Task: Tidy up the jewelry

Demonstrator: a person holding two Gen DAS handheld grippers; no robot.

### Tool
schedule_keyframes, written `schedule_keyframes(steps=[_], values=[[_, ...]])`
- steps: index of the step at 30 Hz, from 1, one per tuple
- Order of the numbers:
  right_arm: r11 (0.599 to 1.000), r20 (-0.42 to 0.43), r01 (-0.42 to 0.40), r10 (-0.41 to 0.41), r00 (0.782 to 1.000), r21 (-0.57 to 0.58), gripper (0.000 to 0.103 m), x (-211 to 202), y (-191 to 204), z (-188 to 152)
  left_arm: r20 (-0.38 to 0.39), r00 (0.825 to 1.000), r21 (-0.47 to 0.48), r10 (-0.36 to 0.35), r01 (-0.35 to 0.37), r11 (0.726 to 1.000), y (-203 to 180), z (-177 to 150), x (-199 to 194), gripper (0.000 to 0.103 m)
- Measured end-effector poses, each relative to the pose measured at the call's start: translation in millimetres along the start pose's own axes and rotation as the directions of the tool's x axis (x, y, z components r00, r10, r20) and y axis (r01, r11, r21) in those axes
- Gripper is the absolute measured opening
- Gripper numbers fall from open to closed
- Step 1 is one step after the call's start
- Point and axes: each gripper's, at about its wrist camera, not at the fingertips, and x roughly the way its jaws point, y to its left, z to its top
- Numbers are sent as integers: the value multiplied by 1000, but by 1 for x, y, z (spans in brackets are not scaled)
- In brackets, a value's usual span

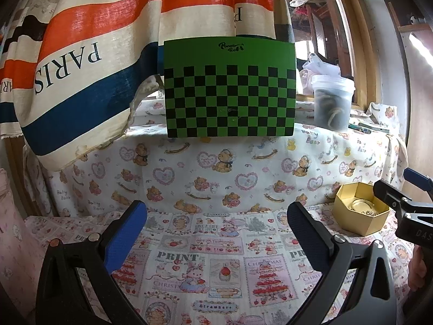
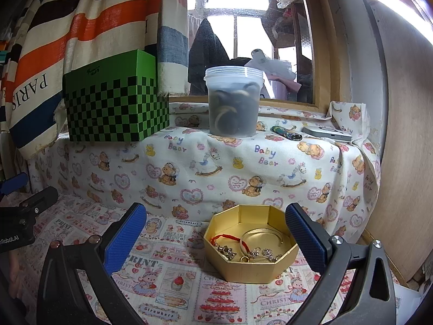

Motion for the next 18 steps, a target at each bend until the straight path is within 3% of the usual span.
schedule_keyframes(steps=[18], values=[[1000,-1,1,-1,1000,1,103,0,0,0,9,1000,-4,8,-8,1000,0,0,-3,103]])
